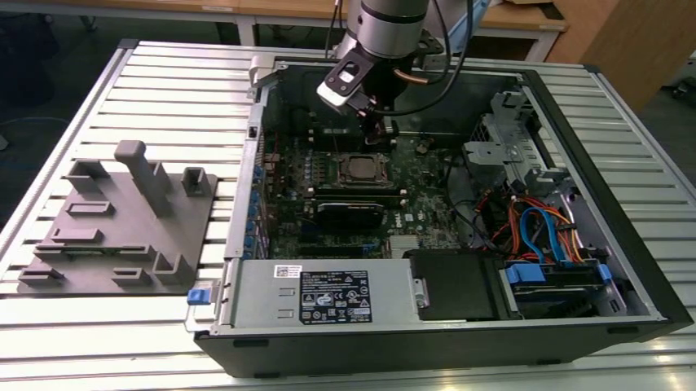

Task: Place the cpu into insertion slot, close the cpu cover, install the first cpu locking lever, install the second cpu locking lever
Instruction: 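Install the first cpu locking lever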

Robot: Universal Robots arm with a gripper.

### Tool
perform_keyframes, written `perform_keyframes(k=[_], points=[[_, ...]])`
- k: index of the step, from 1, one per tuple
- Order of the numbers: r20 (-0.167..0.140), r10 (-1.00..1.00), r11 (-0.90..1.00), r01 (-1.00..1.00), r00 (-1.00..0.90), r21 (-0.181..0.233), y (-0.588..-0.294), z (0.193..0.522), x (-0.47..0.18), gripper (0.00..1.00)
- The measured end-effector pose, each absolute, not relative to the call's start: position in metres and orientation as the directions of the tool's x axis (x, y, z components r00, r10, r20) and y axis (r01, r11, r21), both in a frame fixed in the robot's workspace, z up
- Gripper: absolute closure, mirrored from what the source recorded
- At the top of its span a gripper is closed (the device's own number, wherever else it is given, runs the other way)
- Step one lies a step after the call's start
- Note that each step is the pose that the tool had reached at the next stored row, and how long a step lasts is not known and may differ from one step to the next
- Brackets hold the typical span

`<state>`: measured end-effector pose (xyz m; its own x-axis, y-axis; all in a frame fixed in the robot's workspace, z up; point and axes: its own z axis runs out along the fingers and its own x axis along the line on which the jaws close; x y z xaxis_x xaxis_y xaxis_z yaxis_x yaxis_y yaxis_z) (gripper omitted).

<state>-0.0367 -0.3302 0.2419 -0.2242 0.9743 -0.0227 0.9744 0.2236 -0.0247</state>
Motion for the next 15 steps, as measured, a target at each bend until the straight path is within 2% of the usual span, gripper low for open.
perform_keyframes(k=[15], points=[[-0.023, 0.968, 0.251, 0.968, -0.252, -0.025, -0.3302, 0.2419, -0.0367, 0.9]])
